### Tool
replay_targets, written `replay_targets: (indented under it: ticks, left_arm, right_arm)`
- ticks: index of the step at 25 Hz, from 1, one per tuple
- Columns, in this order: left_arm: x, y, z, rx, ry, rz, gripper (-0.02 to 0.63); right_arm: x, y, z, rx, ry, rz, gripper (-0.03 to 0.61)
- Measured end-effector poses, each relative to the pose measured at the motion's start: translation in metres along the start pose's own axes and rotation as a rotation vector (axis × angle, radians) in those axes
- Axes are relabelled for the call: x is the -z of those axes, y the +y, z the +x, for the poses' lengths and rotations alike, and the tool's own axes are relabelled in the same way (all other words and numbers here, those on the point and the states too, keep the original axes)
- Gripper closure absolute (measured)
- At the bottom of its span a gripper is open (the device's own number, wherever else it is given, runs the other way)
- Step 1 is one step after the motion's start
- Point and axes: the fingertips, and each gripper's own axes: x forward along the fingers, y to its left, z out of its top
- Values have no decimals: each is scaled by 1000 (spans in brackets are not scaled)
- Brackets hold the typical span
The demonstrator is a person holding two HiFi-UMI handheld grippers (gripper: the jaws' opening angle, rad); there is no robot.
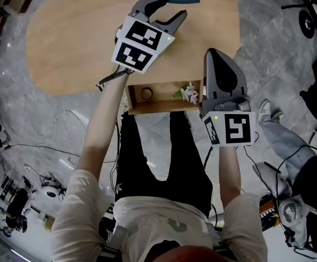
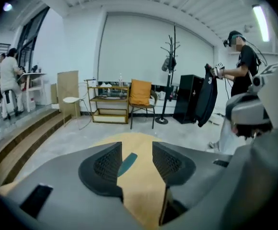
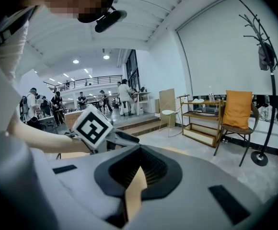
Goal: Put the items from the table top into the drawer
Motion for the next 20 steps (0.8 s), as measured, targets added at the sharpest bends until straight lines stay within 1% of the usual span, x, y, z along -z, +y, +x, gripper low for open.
replay_targets:
  ticks: [3,8,11,14,17,18,20]
  left_arm:
    - [24,10,54,50,135,101,403]
    - [68,25,109,102,373,294,405]
    - [86,28,129,141,483,393,405]
    - [99,33,141,170,579,454,405]
    - [113,37,150,193,705,576,405]
    - [116,37,152,204,738,614,405]
    - [118,36,158,225,777,652,405]
  right_arm:
    - [15,-22,7,-1,22,15,574]
    - [38,-46,13,-21,76,28,574]
    - [49,-53,15,-41,101,24,574]
    - [57,-53,16,-64,121,11,574]
    - [65,-55,13,-78,138,0,574]
    - [68,-55,12,-82,143,3,574]
    - [73,-56,10,-90,148,8,574]
